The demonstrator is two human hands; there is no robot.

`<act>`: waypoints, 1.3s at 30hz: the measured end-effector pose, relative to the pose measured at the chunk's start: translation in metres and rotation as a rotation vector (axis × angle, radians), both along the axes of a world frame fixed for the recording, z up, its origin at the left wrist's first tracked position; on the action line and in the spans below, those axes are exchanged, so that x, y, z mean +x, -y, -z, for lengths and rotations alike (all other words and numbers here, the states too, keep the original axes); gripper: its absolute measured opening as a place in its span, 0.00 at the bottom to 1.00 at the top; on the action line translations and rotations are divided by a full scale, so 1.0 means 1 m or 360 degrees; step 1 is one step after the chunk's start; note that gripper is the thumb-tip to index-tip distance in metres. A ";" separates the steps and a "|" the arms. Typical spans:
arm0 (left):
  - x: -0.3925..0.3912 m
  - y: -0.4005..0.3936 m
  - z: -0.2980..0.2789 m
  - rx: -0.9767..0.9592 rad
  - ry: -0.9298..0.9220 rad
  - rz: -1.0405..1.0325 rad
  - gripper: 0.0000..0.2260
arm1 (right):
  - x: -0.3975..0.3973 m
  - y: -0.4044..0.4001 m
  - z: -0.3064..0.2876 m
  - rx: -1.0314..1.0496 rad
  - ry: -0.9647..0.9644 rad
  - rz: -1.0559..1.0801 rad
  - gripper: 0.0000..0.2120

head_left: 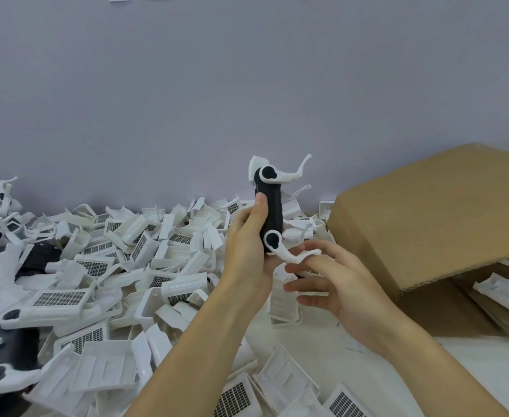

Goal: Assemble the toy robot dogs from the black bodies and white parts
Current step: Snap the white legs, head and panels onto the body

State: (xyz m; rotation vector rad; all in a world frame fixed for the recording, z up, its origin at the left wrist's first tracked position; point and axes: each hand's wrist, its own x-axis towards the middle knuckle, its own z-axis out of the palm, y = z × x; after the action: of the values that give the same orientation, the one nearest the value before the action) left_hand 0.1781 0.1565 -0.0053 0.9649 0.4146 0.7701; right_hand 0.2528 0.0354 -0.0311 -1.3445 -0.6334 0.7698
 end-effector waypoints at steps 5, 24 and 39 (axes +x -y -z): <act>0.001 0.006 0.002 -0.0074 0.0015 0.0156 0.24 | -0.004 -0.002 -0.001 0.0025 0.0108 0.0010 0.09; -0.001 0.014 0.002 -0.0071 -0.0026 0.0212 0.19 | -0.016 -0.014 0.009 0.0044 0.0013 0.0082 0.10; -0.002 0.013 0.004 -0.0203 -0.0014 0.0216 0.29 | -0.017 -0.013 0.007 0.0050 -0.0037 -0.0005 0.07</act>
State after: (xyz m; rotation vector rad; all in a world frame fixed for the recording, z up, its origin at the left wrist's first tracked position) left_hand 0.1764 0.1430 -0.0088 0.8676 0.3967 0.6094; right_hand 0.2361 0.0479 -0.0383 -1.3044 -0.6271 0.7741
